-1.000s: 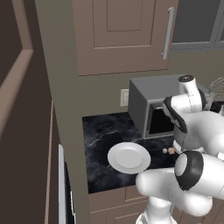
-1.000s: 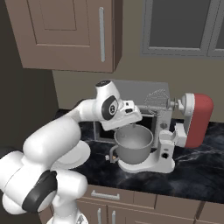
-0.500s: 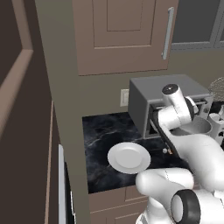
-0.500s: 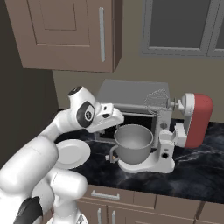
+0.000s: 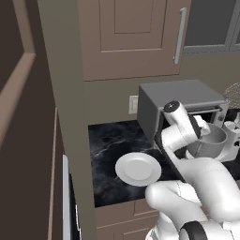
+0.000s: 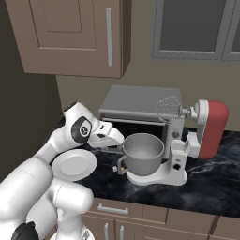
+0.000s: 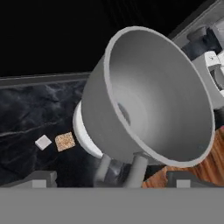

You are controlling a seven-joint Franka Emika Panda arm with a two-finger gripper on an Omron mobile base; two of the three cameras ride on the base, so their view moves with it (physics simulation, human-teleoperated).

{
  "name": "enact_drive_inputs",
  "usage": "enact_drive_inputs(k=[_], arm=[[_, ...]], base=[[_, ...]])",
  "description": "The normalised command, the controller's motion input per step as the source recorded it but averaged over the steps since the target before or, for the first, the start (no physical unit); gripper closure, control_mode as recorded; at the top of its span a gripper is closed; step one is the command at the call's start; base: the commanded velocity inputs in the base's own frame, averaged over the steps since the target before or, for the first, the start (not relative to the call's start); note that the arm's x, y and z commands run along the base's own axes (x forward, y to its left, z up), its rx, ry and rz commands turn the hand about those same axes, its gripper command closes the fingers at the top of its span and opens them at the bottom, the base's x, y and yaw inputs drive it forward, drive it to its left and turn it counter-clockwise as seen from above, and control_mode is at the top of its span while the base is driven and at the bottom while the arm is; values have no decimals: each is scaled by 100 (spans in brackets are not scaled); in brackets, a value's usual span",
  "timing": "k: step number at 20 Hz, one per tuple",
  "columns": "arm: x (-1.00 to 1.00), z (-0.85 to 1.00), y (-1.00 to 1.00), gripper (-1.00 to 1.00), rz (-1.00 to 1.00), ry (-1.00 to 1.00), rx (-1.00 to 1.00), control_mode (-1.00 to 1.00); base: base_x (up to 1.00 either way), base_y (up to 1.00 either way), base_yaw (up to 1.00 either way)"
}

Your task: Add butter and sugar cubes to the stand mixer bowl and then turn on the stand mixer to begin making frosting.

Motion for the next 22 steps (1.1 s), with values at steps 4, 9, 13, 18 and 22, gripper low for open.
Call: enact_drive_inputs(k=[4, 9, 13, 18, 22], arm=[[-1, -21, 16, -100, -28, 0, 4, -100], [0, -30, 22, -100, -23, 0, 6, -100], [1, -38, 8, -100, -18, -6, 4, -100], [2, -40, 0, -100, -10, -16, 5, -100], [9, -27, 0, -100, -12, -16, 7, -100]], base=[[0, 0, 0], [0, 0, 0], [0, 0, 0], [0, 0, 0], [0, 0, 0]])
